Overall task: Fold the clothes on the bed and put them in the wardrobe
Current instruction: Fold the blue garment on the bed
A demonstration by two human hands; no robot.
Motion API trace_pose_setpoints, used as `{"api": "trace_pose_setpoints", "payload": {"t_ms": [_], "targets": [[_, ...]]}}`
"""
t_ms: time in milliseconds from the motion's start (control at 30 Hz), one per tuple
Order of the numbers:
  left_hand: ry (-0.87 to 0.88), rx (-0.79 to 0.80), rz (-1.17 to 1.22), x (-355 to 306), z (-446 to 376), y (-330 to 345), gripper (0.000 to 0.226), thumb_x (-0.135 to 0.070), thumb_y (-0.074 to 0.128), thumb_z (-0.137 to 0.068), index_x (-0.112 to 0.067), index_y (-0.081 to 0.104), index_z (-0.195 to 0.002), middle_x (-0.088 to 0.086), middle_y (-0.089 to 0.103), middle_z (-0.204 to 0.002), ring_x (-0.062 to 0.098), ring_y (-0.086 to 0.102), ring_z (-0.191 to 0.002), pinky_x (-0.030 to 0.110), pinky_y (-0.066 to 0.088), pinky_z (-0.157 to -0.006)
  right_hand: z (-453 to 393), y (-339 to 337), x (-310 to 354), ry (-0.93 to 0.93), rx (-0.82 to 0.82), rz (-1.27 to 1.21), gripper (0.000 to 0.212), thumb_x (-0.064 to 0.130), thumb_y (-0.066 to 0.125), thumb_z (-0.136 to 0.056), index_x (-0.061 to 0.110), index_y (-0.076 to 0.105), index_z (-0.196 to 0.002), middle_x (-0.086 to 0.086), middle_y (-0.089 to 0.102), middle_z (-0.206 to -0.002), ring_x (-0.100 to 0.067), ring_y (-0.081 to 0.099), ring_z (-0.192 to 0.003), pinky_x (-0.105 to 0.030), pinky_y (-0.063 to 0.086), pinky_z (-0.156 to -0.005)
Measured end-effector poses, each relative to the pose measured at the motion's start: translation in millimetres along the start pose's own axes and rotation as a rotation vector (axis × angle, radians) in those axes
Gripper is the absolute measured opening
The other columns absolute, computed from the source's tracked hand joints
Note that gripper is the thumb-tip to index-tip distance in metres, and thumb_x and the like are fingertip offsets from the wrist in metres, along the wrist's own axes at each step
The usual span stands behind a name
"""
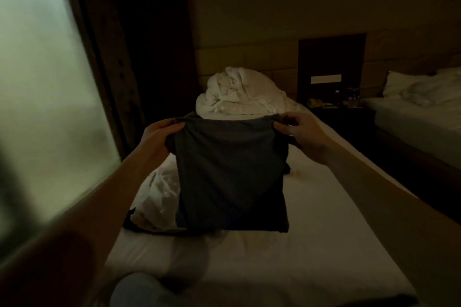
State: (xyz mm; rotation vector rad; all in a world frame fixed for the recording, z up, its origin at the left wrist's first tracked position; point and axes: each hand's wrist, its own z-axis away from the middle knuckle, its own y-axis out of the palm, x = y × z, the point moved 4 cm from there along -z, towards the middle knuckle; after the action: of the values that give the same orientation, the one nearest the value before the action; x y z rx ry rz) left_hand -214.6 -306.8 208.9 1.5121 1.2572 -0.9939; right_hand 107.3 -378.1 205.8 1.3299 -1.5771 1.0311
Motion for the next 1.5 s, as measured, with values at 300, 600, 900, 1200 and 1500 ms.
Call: {"api": "trace_pose_setpoints", "payload": {"t_ms": [300,600,900,1200,1500], "targets": [[-0.121,-0.135,-0.109,37.0,-69.4,-102.7,0.029,-0.014,0.073,-0.080,-0.006,0.071,-0.108,0.020,0.068,-0.113,0.034,0.066,-0.105,0.045,0.053,-0.094,-67.3,107.0,-62.8,0.122,0.053,-0.034,0.010,0.012,0.067,-0.090,0.005,0.069,-0.096,-0.008,0.069,-0.094,-0.019,0.067,-0.089,-0.038,0.054,-0.084],[-0.204,-0.226,-0.437,156.6,-182.0,-128.2,0.020,-0.007,0.065,-0.090,-0.004,0.069,-0.110,0.011,0.067,-0.096,0.014,0.063,-0.075,0.029,0.052,-0.072,-189.9,150.1,-210.2,0.337,0.008,0.122,0.011,0.011,0.066,-0.091,0.007,0.068,-0.101,-0.013,0.068,-0.102,-0.024,0.064,-0.093,-0.030,0.053,-0.068],[-0.329,-0.173,-0.538,256.1,-236.9,-168.2,0.019,-0.005,0.069,-0.087,-0.003,0.072,-0.105,0.013,0.070,-0.099,0.024,0.066,-0.092,0.023,0.056,-0.076,-244.1,169.9,-305.8,0.365,0.031,0.237,0.009,0.009,0.069,-0.088,0.015,0.068,-0.094,0.006,0.064,-0.082,-0.009,0.060,-0.080,-0.020,0.046,-0.069],[-0.320,-0.105,-0.650,267.1,-234.1,-169.0,0.013,-0.008,0.073,-0.084,-0.017,0.073,-0.093,0.008,0.070,-0.104,0.022,0.065,-0.100,0.034,0.050,-0.094,-243.8,161.8,-334.1,0.344,0.040,0.354,0.024,0.019,0.077,-0.082,0.009,0.071,-0.103,-0.006,0.069,-0.100,-0.019,0.064,-0.095,-0.034,0.051,-0.088],[-0.021,-0.005,-1.266,226.2,-216.9,-105.9,0.036,-0.020,0.068,-0.088,-0.018,0.062,-0.123,0.006,0.060,-0.127,0.024,0.059,-0.110,0.037,0.046,-0.093,-215.2,120.4,-301.6,0.315,-0.015,0.420,0.027,0.021,0.073,-0.085,0.012,0.068,-0.111,-0.004,0.069,-0.105,-0.016,0.063,-0.100,-0.027,0.050,-0.086]]}}
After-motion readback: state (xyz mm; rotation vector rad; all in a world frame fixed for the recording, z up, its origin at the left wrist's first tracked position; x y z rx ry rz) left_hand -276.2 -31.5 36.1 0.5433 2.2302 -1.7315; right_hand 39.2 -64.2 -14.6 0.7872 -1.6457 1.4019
